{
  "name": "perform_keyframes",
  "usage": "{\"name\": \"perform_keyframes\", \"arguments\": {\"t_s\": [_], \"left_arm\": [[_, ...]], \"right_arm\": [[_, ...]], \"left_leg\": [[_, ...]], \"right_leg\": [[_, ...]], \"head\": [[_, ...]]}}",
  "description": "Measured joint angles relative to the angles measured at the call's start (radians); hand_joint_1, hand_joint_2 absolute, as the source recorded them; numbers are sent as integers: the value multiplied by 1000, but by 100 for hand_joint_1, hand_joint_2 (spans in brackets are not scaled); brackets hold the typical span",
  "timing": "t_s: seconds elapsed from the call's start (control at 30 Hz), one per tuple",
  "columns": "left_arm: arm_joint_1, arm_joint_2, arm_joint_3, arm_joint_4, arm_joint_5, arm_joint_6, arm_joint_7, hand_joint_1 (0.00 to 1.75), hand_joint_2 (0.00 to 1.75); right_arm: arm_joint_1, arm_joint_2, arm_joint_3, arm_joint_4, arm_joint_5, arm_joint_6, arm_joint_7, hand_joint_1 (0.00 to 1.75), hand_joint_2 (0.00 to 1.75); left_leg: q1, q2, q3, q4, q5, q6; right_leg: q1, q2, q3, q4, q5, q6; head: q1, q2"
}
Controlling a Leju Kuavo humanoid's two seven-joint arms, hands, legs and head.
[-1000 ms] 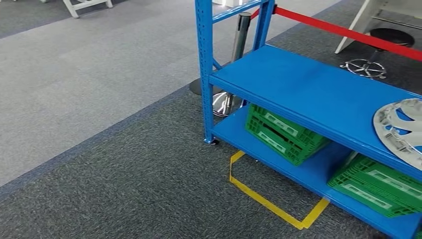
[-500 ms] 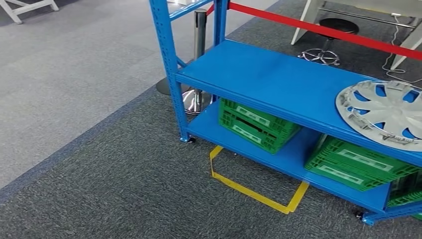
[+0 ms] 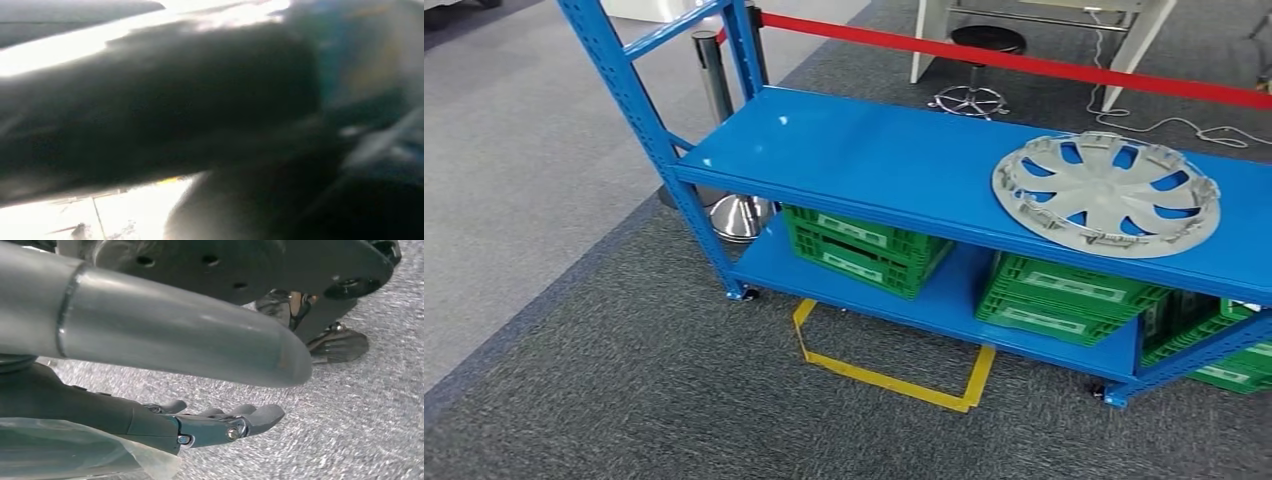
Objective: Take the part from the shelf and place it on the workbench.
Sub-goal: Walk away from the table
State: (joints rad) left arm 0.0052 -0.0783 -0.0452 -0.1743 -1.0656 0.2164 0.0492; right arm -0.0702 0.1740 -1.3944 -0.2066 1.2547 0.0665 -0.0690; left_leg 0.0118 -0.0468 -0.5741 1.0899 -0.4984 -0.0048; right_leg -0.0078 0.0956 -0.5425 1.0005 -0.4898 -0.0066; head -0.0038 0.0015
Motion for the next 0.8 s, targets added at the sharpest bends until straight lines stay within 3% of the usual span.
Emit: {"name": "perform_keyframes", "arguments": {"t_s": [0.07,0.13,0.17,0.23,0.27,0.3,0.33,0.37,0.4,0.43,0.5,0.57,0.63,0.7,0.73,0.8], "left_arm": [[-1,1,0,0,2,1,0,0,0],[-3,0,0,0,2,2,0,0,0],[-4,0,1,0,2,3,0,0,0],[-4,-1,1,0,2,4,0,0,0],[-2,-2,1,0,2,4,0,0,0],[0,-2,1,0,2,5,0,0,0],[2,-1,1,0,2,5,0,0,0],[3,-1,1,0,2,5,1,0,0],[3,-1,1,0,0,6,1,0,0],[2,-1,1,0,-1,8,2,0,0],[1,-2,1,0,-4,16,9,0,0],[-1,-3,1,0,-5,30,22,0,0],[-3,-3,1,0,-8,42,33,0,0],[-4,-4,1,0,-11,50,41,0,0],[-3,-4,1,0,-13,53,43,0,0],[-1,-5,1,0,-13,59,46,0,0]], "right_arm": [[-1,0,0,0,-2,0,0,0,0],[3,0,0,0,-4,0,0,0,0],[6,0,0,0,-4,0,0,0,0],[7,0,0,0,-4,0,0,0,0],[5,0,0,0,-5,0,0,0,0],[3,0,0,0,-5,0,0,0,0],[2,0,0,0,-5,0,0,0,0],[3,0,0,0,-5,0,0,0,0],[4,0,0,0,-5,0,0,0,0],[6,0,0,0,-4,-1,-1,0,0],[7,0,2,0,7,-11,-5,0,0],[7,0,8,0,24,-31,-10,0,0],[12,1,16,0,33,-48,-9,0,0],[14,1,21,0,38,-57,-6,0,0],[13,1,24,0,41,-59,-6,0,0],[10,2,29,0,47,-59,-7,0,0]], "left_leg": [[1,-31,26,-73,15,5],[1,-16,30,-86,11,9],[2,-4,31,-92,14,13],[5,24,34,-103,19,23],[3,39,34,-104,20,26],[2,56,33,-104,19,28],[1,72,32,-103,19,28],[0,88,32,-103,18,28],[0,101,32,-102,17,27],[1,112,33,-101,16,25],[-2,126,35,-97,11,15],[-6,132,37,-93,9,3],[-5,135,40,-93,11,-8],[-1,119,37,-77,-5,-19],[1,104,24,-43,-29,-23],[2,72,-28,81,-94,-27]], "right_leg": [[-1,24,-10,3,2,10],[-4,43,-25,3,6,23],[-4,33,-32,9,1,29],[-2,-19,-63,67,-40,37],[-1,-54,-92,126,-75,40],[-2,-73,-124,193,-109,43],[-3,-83,-150,250,-132,46],[-5,-88,-161,280,-138,49],[-6,-93,-150,265,-122,51],[-8,-100,-118,213,-92,53],[-9,-117,-33,70,-37,50],[-7,-123,9,2,-24,38],[-4,-120,6,1,-25,25],[-5,-117,8,-2,-23,13],[-7,-114,12,-4,-22,7],[-6,-108,15,-5,-20,-1]], "head": [[0,0],[0,0],[1,0],[9,0],[13,0],[16,0],[16,0],[16,0],[16,0],[16,0],[16,0],[14,0],[12,0],[11,0],[9,0],[6,0]]}}
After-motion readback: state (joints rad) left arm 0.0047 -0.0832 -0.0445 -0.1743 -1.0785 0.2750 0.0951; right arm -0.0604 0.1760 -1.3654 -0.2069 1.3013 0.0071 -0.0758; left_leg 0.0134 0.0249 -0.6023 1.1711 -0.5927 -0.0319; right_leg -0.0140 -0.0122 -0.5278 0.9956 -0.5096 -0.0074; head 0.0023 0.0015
